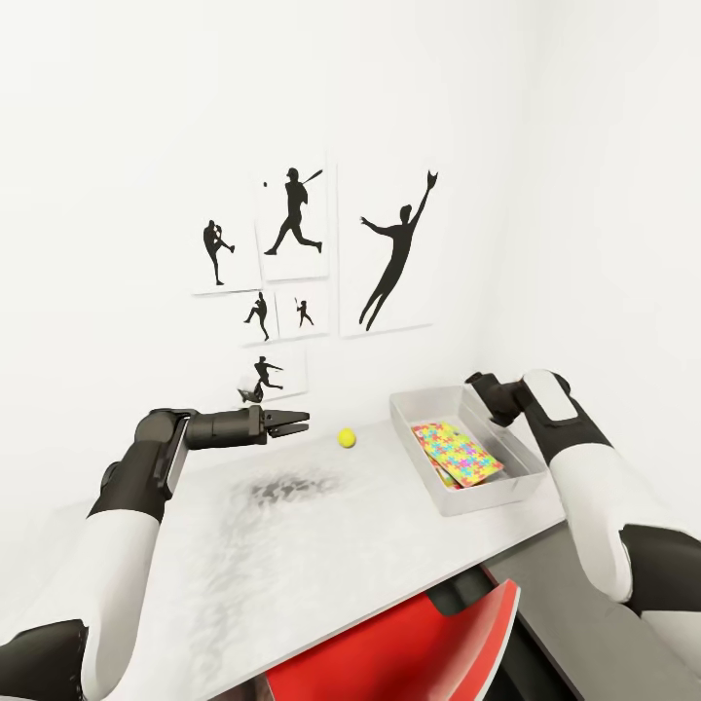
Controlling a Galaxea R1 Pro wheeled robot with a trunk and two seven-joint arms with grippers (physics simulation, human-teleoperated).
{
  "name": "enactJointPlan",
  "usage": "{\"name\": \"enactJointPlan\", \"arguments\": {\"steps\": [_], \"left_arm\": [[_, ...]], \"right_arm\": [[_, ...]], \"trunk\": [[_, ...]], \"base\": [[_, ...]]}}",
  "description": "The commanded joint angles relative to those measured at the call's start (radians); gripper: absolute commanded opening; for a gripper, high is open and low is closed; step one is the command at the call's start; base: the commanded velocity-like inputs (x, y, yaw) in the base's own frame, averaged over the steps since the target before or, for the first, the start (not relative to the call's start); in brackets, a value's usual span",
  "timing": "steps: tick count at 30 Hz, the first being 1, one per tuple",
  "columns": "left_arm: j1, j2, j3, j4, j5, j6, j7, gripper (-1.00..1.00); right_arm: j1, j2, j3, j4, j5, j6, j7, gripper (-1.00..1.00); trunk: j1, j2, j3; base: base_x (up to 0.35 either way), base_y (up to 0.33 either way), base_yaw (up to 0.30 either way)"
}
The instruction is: Put all the toys in the child's room - the three board games (two on the bed and one on the table), the two jigsaw puzzles on the table, and the tennis ball on the table - inside the toy box on the table in the child's room.
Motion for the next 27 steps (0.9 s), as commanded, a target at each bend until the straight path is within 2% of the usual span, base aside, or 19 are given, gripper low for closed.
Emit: {"name": "enactJointPlan", "arguments": {"steps": [1, 10, 18, 27], "left_arm": [[-0.001, 0.000, 0.002, -0.001, -0.011, 0.010, -0.009, 1.00], [-0.001, 0.000, 0.002, -0.001, -0.011, 0.010, -0.009, 1.00], [-0.001, 0.000, 0.004, -0.001, -0.011, 0.010, -0.009, 1.00], [-0.001, 0.001, 0.008, -0.001, -0.011, 0.010, -0.009, 1.00]], "right_arm": [[0.000, 0.000, 0.000, -0.017, -0.007, 0.017, -0.022, 1.00], [0.003, -0.002, -0.009, -0.063, -0.015, 0.133, -0.051, 1.00], [0.023, -0.002, -0.009, -0.156, -0.018, 0.157, -0.052, 1.00], [0.028, -0.001, -0.009, -0.177, -0.020, 0.162, -0.052, 1.00]], "trunk": [[0.001, -0.002, -0.002], [0.001, -0.002, -0.002], [0.001, -0.002, -0.002], [0.001, -0.002, -0.002]], "base": [[0.000, 0.000, 0.000], [0.000, 0.000, 0.000], [0.000, 0.000, 0.000], [0.000, 0.000, 0.000]]}}
